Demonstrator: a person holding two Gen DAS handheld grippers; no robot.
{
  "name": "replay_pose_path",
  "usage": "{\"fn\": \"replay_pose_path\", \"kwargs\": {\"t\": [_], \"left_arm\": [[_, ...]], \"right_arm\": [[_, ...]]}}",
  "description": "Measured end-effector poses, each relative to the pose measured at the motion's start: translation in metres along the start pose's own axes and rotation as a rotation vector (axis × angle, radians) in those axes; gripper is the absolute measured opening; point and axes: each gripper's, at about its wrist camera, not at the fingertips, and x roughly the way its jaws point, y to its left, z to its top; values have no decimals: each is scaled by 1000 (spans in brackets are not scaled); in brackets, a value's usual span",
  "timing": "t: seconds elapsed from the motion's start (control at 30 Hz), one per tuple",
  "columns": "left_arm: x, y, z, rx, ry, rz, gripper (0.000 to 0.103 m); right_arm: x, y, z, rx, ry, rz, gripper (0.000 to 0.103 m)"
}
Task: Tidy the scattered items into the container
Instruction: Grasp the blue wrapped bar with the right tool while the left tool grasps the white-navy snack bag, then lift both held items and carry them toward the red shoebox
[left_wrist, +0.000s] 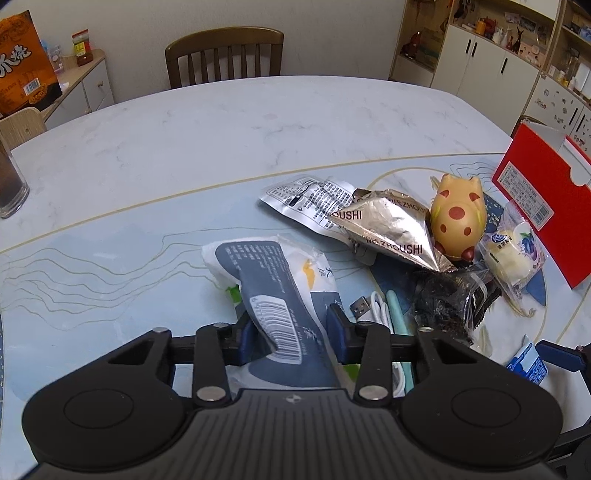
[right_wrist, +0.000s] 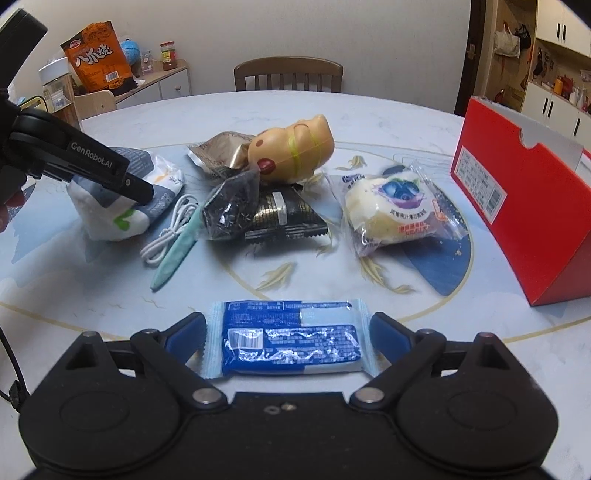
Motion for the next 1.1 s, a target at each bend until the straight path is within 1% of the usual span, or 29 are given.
{"fn": "replay_pose_path", "kwargs": {"t": [0.2,0.27,0.33,0.43,0.6,1.1], "left_arm": [[1,3,-1,-10,-4,-10,32],[1,4,-1,-19,-7,-15,30],[0,5,-2,-28,-8,-24,28],[-3,6,-2,-40,-9,-33,24],[-9,7,-2,-54,-18,-39,19],[-43,5,-5,-80,-63,-90,18]], "right_arm": [[0,-1,-2,-9,-2,1,93],[-1,-2,-1,-7,-3,0,89],[-2,-3,0,-6,-6,6,82],[-5,-6,3,7,-7,17,76],[-6,-6,5,-4,0,14,75],[-26,-11,11,14,-38,6,74]]}}
